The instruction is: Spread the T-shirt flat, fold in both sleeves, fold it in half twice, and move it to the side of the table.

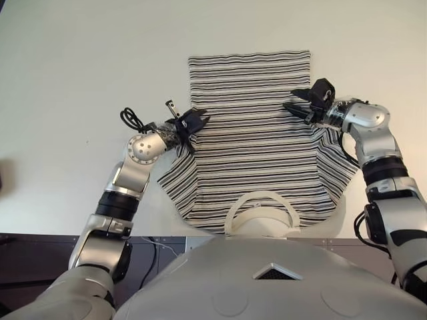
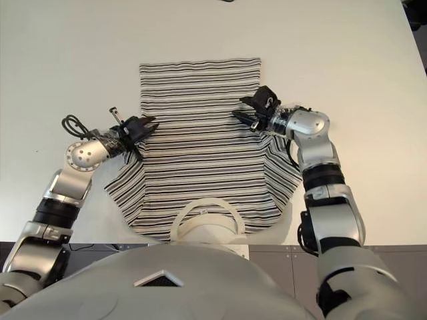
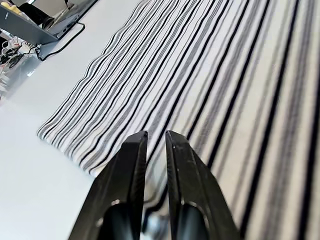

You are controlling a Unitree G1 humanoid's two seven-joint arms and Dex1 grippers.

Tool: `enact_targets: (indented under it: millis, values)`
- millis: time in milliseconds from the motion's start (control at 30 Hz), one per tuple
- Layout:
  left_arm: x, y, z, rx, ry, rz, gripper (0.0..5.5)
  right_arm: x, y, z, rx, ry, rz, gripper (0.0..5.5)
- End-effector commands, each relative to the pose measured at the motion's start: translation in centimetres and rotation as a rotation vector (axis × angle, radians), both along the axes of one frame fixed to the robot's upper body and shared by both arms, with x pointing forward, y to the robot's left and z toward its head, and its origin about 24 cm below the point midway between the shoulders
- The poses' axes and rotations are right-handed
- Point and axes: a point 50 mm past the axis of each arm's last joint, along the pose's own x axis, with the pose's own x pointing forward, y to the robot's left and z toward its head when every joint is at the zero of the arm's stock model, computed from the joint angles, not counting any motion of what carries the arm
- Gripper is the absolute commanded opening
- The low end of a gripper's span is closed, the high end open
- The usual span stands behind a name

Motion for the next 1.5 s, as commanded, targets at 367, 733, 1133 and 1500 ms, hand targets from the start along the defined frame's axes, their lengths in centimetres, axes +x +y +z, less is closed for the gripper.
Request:
enact_targets:
  millis: [367, 733, 1133, 1500]
  values:
    - [4.1, 0.2, -0.5, 0.024, 0.021, 0.008, 0.67, 3.5, 1.6, 0.2, -0.102, 0.010, -0.054, 1.90]
    - [-0.8, 3.6, 9.6, -0.359, -0.241, 0.207, 0.67, 0.8, -2.1, 7.6, 0.215, -0.320, -0.122, 1.90]
    - [-10.5, 2.8, 6.0, -0.620, -0.060, 0.829, 0.67, -10.9, 1.3, 7.6, 0.541, -0.245, -0.846, 1.90]
    - [-18.2, 5.0, 2.8, -0.522, 0.288, 0.922, 0.67, -11.1, -1.0, 9.6, 0.212, -0.436, -0.596, 1.90]
